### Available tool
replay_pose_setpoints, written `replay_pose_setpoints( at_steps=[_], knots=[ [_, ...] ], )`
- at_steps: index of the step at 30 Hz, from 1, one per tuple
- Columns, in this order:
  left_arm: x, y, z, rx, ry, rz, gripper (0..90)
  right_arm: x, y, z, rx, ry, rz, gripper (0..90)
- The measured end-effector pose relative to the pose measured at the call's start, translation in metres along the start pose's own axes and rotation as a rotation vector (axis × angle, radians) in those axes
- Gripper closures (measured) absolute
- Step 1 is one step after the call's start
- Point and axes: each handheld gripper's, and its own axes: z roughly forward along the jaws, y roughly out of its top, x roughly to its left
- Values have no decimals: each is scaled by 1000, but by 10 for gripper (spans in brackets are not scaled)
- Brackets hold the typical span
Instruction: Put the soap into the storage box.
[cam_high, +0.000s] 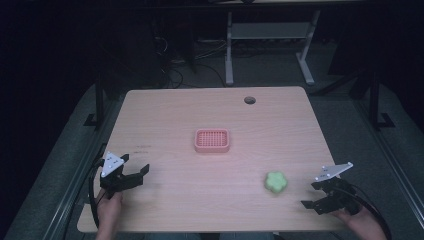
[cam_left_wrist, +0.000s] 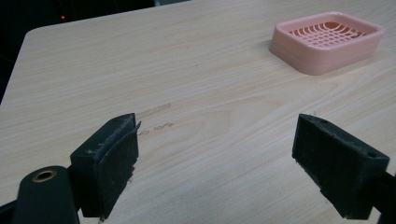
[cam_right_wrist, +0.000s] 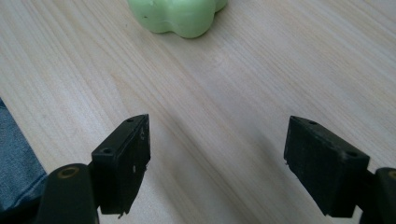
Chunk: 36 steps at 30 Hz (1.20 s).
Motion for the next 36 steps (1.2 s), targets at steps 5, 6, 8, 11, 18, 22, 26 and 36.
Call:
replay_pose_setpoints(
  at_steps=[5, 6, 8, 11, 18, 22, 26, 36],
  knots=[
    [-1, 0, 0, -3, -1, 0, 142, 2, 2, 1, 2, 4, -5, 221],
    [-1, 0, 0, -2, 0, 0, 142, 2, 3, 1, 7, 0, -7, 221],
    [-1, 0, 0, 1, 0, 2, 142, 4, 7, 1, 13, -2, -18, 220],
    [-1, 0, -1, 1, 3, 3, 142, 5, 11, 1, 13, -4, -23, 209],
    [-3, 0, -1, 0, 6, 4, 142, 8, 23, 1, 17, 1, -47, 188],
    [-2, 0, -1, -3, 7, 0, 142, 10, 31, 4, 23, 6, -55, 177],
    [-1, 0, -1, 0, 9, -1, 142, 12, 36, 8, 36, 6, -68, 166],
    [1, 0, -2, -5, 10, -4, 142, 18, 61, 14, 75, 7, -111, 152]
  ],
)
